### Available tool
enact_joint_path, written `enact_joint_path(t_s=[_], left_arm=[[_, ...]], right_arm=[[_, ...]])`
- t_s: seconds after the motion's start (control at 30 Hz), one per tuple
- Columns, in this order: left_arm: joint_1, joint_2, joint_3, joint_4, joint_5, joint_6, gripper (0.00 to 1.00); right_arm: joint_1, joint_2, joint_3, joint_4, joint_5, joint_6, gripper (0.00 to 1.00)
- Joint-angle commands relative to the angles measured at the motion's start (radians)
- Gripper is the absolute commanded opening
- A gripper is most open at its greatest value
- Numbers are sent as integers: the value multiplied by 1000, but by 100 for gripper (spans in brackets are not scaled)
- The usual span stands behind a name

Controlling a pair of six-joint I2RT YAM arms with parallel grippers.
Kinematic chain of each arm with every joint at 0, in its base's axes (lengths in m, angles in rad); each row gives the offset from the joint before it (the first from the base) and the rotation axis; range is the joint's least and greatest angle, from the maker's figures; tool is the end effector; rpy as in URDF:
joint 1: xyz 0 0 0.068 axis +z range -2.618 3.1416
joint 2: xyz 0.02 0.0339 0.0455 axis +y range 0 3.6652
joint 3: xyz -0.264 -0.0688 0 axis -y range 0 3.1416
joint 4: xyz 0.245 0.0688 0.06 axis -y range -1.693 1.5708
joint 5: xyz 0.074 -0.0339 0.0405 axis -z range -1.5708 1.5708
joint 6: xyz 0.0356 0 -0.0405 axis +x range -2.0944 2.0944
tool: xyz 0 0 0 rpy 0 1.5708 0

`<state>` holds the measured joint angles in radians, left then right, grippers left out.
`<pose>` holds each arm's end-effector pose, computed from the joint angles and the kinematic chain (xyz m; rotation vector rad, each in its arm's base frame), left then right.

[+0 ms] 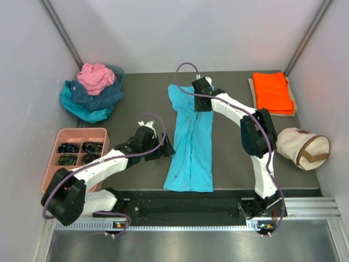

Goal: Fold and stack the t-shirts
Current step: Fold the tshirt

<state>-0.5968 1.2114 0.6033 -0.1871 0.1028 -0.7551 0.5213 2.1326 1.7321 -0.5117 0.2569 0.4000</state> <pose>0.1957 -0.1374 0.1918 -0.1452 2.4944 -0.7387 0.4173 0.2292 0.2109 -0.0404 2.4433 0.0884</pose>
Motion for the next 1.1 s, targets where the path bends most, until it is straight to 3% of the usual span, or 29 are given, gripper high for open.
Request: enact_joint_path(t_s=[0.0,0.67,1.07], left_arm=[[5,4,-2,40,17,13,99],[11,-3,-11,35,12,14,99],[19,-13,-17,28,11,13,99]], right_arm=[[-4,-83,-3,18,38,8,36],[-4,165,291,-7,-87,-142,40],[-12,205,310,-4,-87,-136,41]])
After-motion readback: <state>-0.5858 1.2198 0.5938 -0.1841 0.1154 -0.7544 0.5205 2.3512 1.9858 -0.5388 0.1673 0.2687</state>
